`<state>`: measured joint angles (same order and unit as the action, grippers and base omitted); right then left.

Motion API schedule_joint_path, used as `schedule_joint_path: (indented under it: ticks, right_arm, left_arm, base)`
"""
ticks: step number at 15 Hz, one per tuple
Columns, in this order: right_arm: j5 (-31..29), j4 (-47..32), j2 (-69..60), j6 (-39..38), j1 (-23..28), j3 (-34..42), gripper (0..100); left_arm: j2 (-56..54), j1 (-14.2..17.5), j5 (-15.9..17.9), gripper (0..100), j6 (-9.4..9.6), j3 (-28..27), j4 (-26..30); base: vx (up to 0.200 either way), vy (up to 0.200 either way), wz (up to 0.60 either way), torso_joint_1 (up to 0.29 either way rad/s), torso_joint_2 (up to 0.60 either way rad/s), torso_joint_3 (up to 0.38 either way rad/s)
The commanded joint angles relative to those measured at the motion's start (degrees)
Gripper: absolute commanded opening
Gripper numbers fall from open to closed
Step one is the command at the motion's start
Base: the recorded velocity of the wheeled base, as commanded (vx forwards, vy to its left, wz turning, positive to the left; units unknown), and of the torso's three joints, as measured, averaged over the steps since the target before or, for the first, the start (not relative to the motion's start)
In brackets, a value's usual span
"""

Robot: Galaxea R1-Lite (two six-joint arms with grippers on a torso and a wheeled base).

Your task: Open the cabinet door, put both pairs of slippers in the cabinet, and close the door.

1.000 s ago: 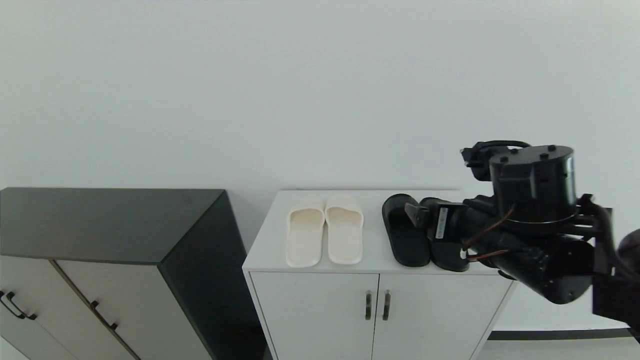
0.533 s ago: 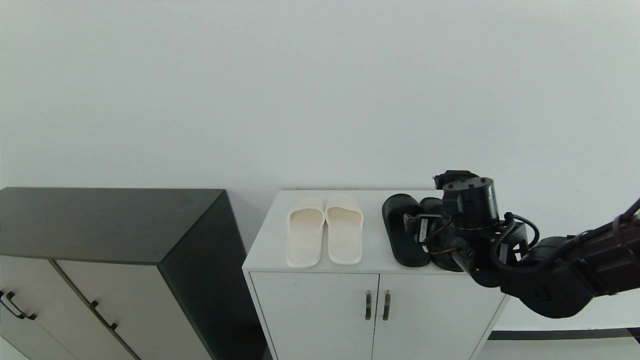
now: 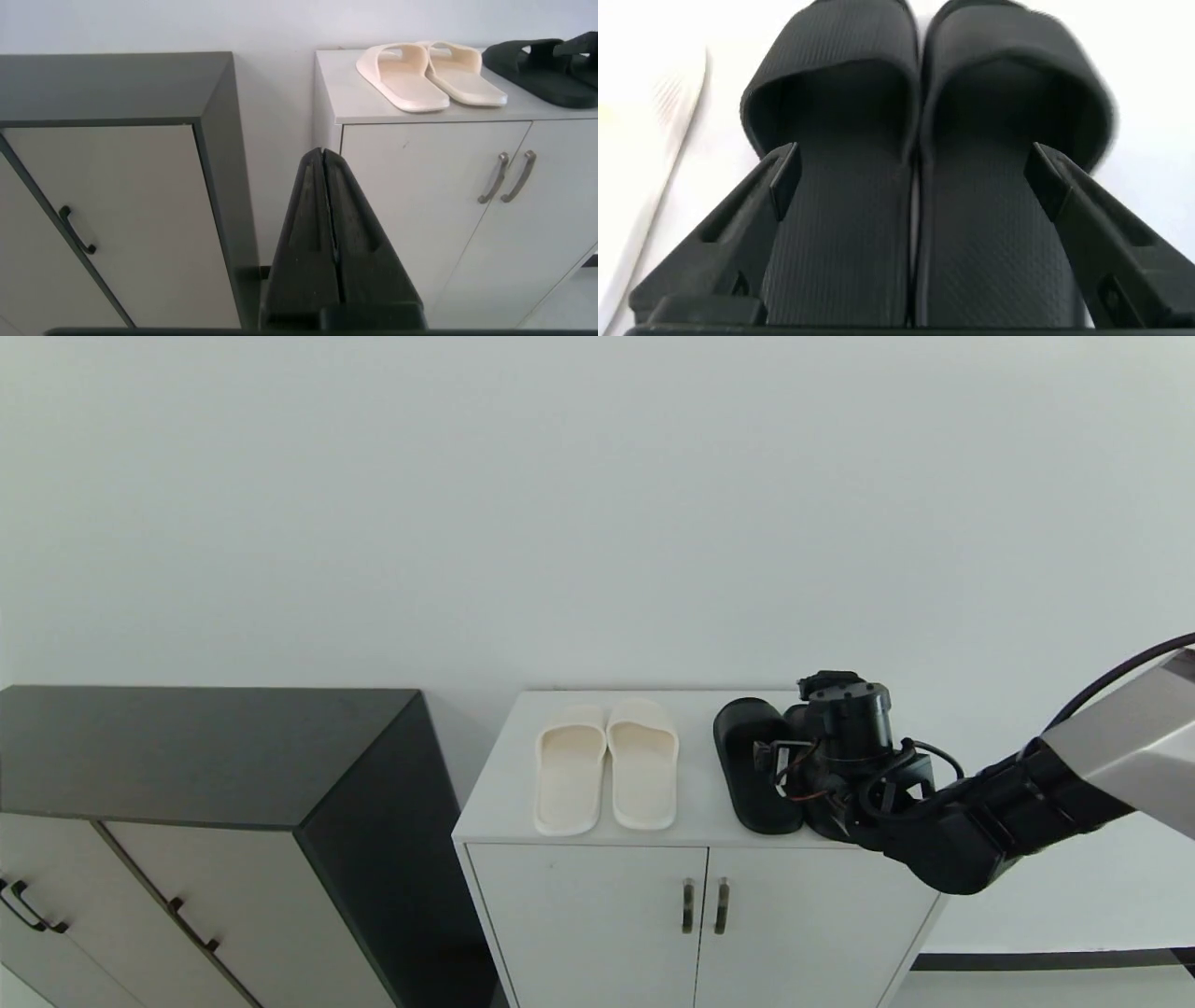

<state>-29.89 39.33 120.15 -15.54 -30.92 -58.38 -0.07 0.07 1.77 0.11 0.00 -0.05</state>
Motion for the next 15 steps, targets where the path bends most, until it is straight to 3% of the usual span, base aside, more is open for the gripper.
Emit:
schedule_joint_path:
  ticks: [1, 7, 15]
  right_arm:
    - [0.18, 0.05, 2.98, 0.25, 0.51, -2.44, 100]
    - [3.79, 2.68, 7.64, 2.36, 3.23, -6.57, 100]
    - [3.88, 2.68, 13.27, 3.24, 5.43, -14.74, 100]
  left_arm:
    - [0.07, 0.01, -0.01, 0, -0.02, 0.0, -0.04]
    - [0.07, 0.01, -0.1, 0, -0.02, 0.0, -0.04]
    - [0.07, 0.01, -0.01, 0, -0.11, 0.0, 0.05]
  base:
    - [0.0, 0.0, 0.0, 0.0, 0.0, 0.0]
    - [0.0, 0.0, 0.0, 0.0, 0.0, 0.0]
    - [0.0, 0.0, 0.0, 0.0, 0.0, 0.0]
